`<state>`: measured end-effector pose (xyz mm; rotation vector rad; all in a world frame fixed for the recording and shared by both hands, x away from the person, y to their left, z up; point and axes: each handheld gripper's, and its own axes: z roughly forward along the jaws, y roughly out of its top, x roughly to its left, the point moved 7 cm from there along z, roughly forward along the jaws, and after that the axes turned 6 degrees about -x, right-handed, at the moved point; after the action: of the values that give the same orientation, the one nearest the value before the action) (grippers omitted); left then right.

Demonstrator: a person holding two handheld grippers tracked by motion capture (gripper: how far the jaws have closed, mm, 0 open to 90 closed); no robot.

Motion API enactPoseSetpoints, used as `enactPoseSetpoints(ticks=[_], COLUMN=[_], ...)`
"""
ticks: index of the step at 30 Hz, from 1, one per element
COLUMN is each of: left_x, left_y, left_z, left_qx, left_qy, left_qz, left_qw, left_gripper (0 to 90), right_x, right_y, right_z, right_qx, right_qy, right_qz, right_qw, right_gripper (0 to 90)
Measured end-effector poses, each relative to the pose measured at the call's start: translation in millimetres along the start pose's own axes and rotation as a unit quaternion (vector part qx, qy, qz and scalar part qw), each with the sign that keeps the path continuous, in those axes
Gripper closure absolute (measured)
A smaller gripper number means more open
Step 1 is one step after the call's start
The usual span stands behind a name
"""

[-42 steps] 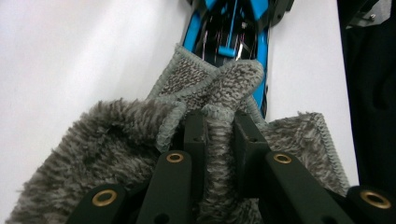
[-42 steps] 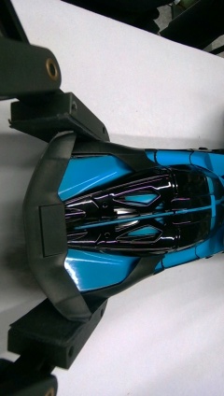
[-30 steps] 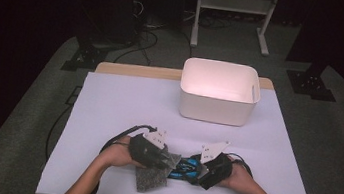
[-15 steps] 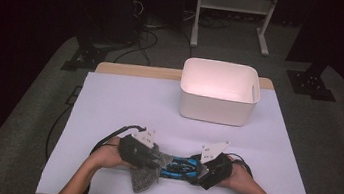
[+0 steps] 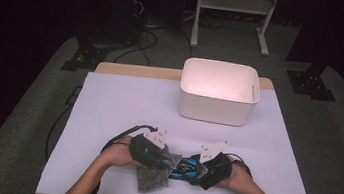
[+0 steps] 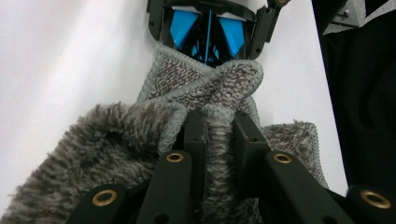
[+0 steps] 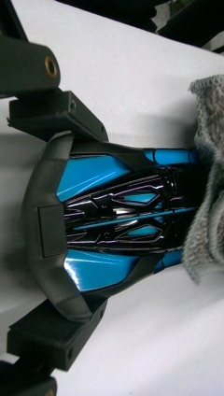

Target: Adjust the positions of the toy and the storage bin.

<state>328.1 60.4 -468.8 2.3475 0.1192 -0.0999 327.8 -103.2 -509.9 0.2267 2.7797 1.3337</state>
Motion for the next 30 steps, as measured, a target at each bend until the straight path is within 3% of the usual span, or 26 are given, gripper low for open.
enactPoseSetpoints(ticks=[7,14,17,22,30], left_x=[-1.2,-1.5,-2.7,-2.5,-6.5], left_y=[-11.3,-7.9,-5.7,5.3,35.6], left_z=[-7.4,-6.8,-4.5,1.8,18.1], left_qx=[-0.006,0.006,0.001,0.001,0.000], left_qy=[0.002,0.002,-0.001,-0.005,-0.020], left_qz=[-0.012,-0.002,-0.003,0.005,0.037], left_qw=[0.9999,1.0000,1.0000,1.0000,0.9991], left_gripper=[78.2,78.3,78.3,78.2,78.2], right_x=[0.3,-0.7,-0.1,-0.3,-0.5], right_y=[-0.2,-1.8,-2.1,-2.8,-0.5], right_z=[-7.0,-12.7,-13.2,-9.8,-4.0], right_qx=[0.012,0.030,0.032,0.013,0.003], right_qy=[-0.003,-0.006,-0.009,-0.001,0.005], right_qz=[0.013,0.011,0.009,0.017,0.018], right_qw=[0.9998,0.9995,0.9994,0.9998,0.9998], right_gripper=[21.4,21.5,22.0,22.3,22.5])
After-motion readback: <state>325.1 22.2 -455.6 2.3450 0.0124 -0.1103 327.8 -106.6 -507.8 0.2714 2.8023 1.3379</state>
